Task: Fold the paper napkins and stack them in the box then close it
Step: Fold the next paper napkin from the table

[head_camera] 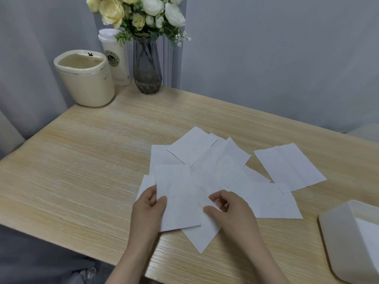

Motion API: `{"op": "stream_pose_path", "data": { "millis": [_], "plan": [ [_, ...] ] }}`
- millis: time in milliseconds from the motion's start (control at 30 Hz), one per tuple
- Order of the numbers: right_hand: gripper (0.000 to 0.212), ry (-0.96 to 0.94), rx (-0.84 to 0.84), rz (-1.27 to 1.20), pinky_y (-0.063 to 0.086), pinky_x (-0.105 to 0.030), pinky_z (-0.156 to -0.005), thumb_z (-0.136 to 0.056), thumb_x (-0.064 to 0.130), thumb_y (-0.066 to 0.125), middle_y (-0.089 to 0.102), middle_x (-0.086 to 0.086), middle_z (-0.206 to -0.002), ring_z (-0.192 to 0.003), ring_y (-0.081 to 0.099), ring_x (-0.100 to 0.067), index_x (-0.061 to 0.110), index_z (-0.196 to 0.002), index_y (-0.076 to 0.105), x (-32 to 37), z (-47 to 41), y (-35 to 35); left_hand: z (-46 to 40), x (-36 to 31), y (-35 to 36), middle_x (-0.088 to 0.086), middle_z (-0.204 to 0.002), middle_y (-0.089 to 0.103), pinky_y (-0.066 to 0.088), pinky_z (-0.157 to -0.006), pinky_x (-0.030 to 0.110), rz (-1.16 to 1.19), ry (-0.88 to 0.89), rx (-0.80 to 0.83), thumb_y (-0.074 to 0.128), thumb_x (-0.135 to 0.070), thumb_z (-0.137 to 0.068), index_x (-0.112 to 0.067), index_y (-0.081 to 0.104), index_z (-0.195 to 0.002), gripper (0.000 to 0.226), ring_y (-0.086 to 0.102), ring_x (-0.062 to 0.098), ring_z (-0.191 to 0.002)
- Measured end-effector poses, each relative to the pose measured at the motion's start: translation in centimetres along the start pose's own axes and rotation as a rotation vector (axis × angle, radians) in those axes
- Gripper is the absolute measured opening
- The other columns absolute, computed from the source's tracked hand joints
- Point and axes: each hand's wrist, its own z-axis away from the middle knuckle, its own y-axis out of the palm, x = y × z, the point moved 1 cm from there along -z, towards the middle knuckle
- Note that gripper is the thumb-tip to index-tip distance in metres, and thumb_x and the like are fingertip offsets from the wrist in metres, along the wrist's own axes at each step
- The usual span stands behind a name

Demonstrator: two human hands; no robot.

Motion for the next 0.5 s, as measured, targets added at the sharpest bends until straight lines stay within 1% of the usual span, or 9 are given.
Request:
{"op": "stream_pose_path", "data": {
  "millis": [67, 233, 367, 500],
  "plan": [
    [0.014, -0.030, -0.016, 0.004, 0.043, -0.023, -0.071, -0.078, 0.038, 0.067, 0.057, 0.016, -0.083, -0.086, 0.050, -0.001, 0.040, -0.092, 0.063, 0.06, 0.15, 0.06, 0.01, 0.03, 0.01, -0.007, -0.091, 0.077, 0.049, -0.067, 0.025, 0.004, 0.003, -0.003, 0.054, 0.003, -0.092, -0.026, 0.068, -0.101, 0.033, 0.073, 0.009, -0.082],
    [0.016, -0.088, -0.049, 0.014, 0.037, -0.018, -0.067, -0.082, 0.036, 0.066, 0.054, 0.016, -0.083, -0.086, 0.046, 0.000, 0.041, -0.096, 0.063, 0.09, 0.39, 0.09, -0.08, 0.29, -0.08, -0.006, -0.094, 0.077, 0.050, -0.072, 0.030, 0.006, 0.002, -0.005, 0.055, 0.002, -0.092, -0.027, 0.068, -0.102, 0.033, 0.073, 0.012, -0.086],
    [0.009, -0.054, -0.032, -0.022, 0.038, -0.021, -0.064, -0.081, 0.037, 0.065, 0.056, 0.015, -0.075, -0.080, 0.051, -0.001, 0.039, -0.090, 0.064, 0.02, 0.41, 0.05, -0.16, 0.41, -0.18, -0.006, -0.095, 0.077, 0.050, -0.071, 0.030, 0.012, -0.003, -0.002, 0.055, 0.001, -0.092, -0.025, 0.068, -0.104, 0.032, 0.073, 0.012, -0.086],
    [0.003, 0.013, 0.013, -0.026, 0.034, -0.022, -0.057, -0.080, 0.040, 0.063, 0.056, 0.019, -0.063, -0.070, 0.053, -0.001, 0.037, -0.079, 0.062, -0.23, 0.36, 0.17, -0.11, 0.39, -0.22, -0.006, -0.096, 0.077, 0.051, -0.068, 0.024, 0.037, -0.006, 0.014, 0.055, 0.001, -0.093, -0.024, 0.067, -0.106, 0.031, 0.073, 0.011, -0.086]
  ]
}}
